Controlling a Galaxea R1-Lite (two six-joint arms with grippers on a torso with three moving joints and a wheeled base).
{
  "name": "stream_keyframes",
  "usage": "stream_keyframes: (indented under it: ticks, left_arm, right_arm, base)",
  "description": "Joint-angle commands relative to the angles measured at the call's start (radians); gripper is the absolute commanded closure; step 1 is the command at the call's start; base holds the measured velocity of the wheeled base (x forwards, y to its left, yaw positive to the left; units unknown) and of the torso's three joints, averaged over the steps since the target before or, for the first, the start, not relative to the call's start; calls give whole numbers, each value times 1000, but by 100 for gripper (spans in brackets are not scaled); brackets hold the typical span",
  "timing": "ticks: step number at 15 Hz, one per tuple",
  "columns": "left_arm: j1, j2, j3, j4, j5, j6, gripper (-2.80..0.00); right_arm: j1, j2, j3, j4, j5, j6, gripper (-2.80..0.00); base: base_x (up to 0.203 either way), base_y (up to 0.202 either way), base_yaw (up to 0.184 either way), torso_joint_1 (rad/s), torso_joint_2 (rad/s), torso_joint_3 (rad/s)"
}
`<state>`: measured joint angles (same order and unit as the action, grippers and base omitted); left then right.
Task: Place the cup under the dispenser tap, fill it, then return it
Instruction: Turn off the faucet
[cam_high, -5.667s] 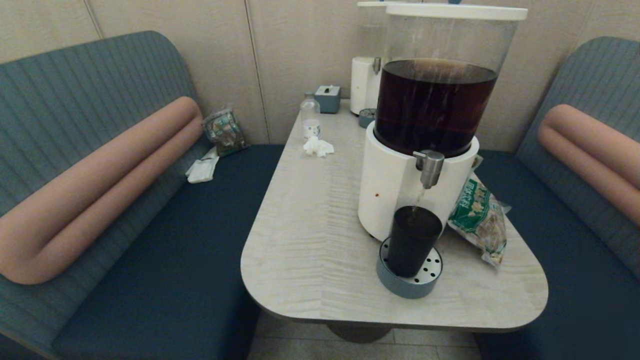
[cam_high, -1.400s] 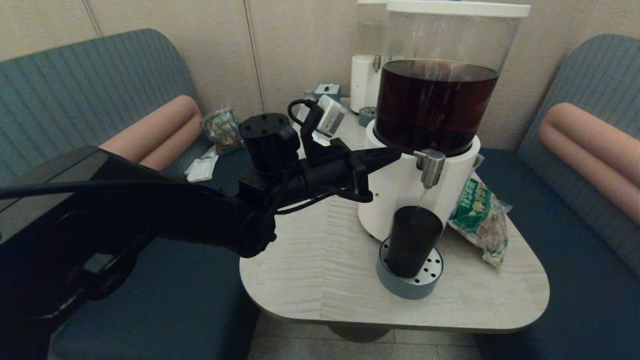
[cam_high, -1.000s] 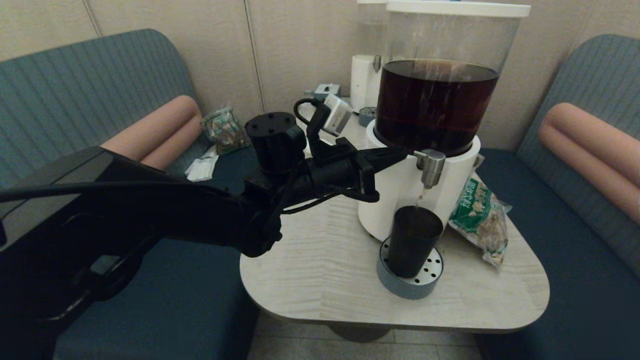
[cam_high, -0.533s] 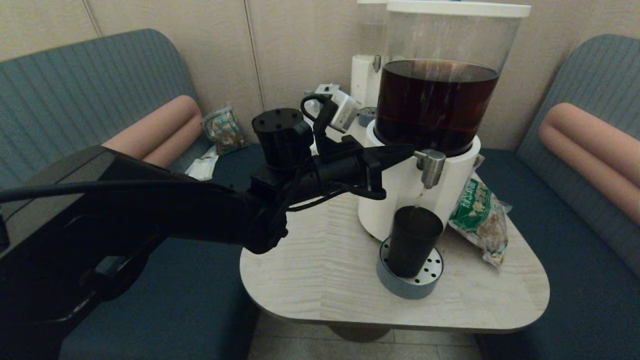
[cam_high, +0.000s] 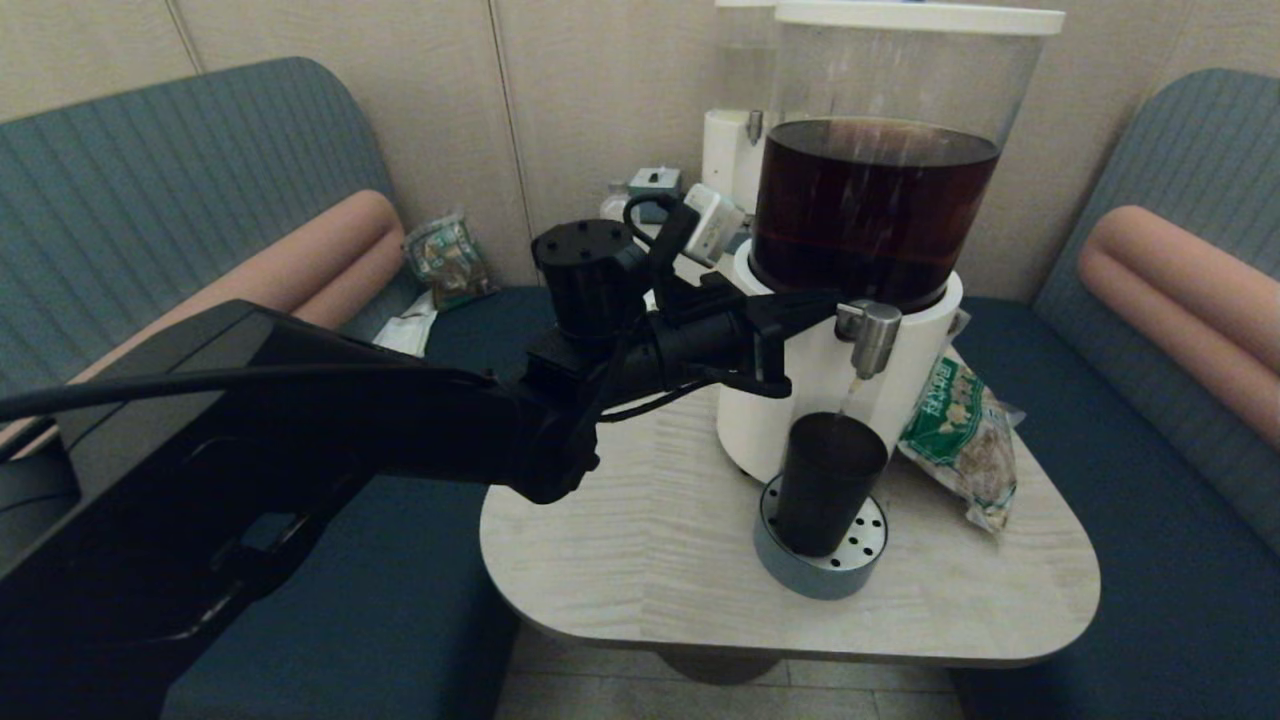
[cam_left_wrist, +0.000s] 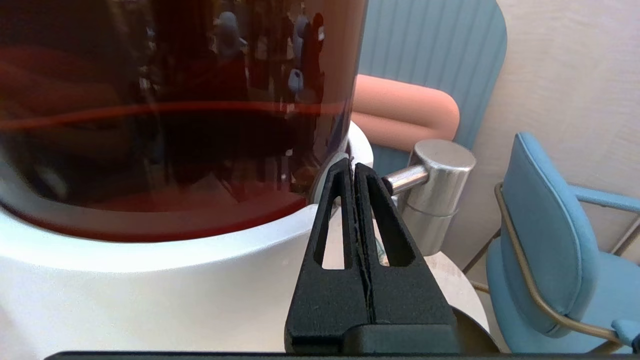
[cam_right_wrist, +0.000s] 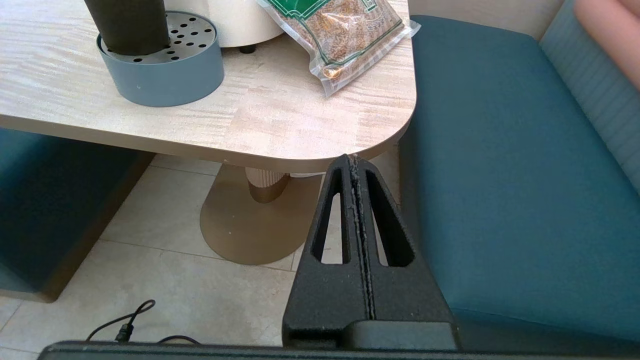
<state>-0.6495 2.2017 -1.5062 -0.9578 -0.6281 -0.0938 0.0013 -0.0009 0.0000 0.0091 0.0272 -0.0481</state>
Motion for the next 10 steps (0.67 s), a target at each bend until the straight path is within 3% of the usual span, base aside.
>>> stream_keyframes:
  ticks: [1,10]
  left_arm:
    - [-10,12,-12,-2,-4,2,0]
    - [-5,-24,-12,2,16,3,0]
  right_arm:
    - [0,1,0,0,0,-1,0]
    - [0,1,0,0,0,-1,0]
  base:
    - [0,0,0,0,0,0]
    - [0,0,0,0,0,0]
